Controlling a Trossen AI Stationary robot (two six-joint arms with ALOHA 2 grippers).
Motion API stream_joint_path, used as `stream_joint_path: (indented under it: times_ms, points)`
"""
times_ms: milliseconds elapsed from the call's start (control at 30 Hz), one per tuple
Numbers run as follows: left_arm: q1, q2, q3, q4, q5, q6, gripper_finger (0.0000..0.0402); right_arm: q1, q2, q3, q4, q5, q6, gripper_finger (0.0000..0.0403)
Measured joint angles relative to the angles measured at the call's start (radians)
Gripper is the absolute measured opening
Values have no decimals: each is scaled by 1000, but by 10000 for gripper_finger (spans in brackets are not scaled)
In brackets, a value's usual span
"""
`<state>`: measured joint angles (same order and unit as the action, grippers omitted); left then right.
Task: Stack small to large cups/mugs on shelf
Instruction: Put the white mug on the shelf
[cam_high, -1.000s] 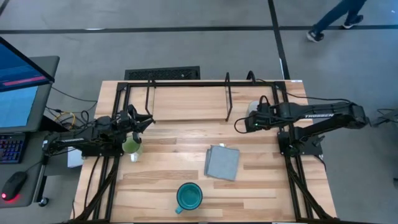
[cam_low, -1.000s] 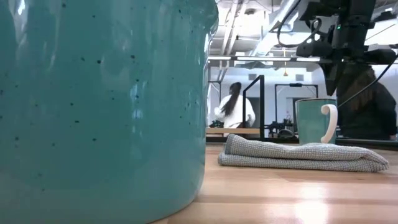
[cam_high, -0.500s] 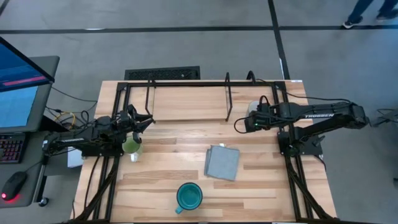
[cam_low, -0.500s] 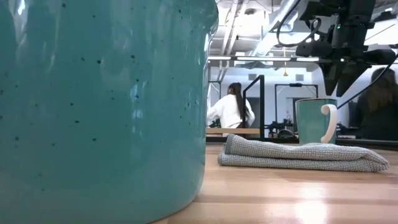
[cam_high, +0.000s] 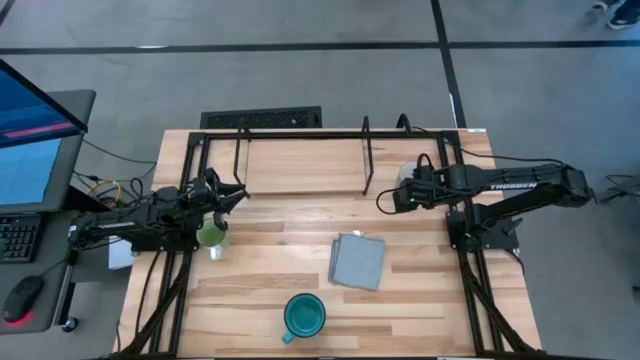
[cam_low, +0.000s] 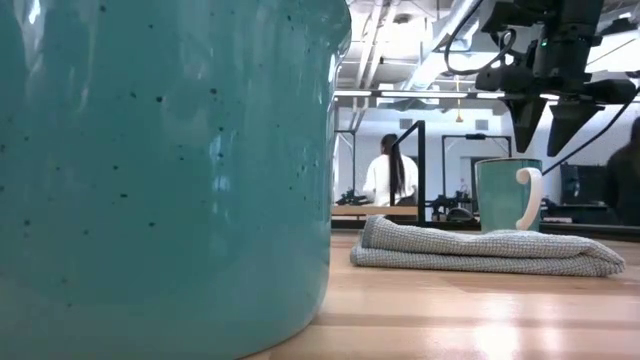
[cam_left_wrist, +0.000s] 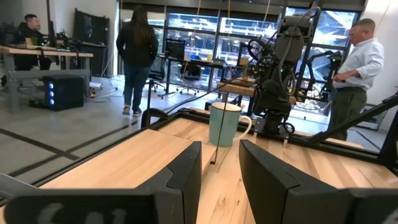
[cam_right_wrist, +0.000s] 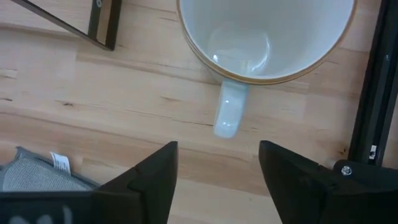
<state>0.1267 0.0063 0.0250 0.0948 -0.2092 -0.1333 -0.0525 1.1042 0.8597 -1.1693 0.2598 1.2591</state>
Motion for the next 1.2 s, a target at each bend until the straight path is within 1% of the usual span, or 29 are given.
stream_joint_path:
  times_ms: [467,733,1200]
  points:
    - [0,0,0,-2,-6,18,98,-63,33,1,-5,40,-23,249]
    - [0,0,0,-10,-6,16,98,-88,97,1,1,30,-35,249]
    - [0,0,0,-18,-6,13,98,-89,209,1,41,26,-30,249]
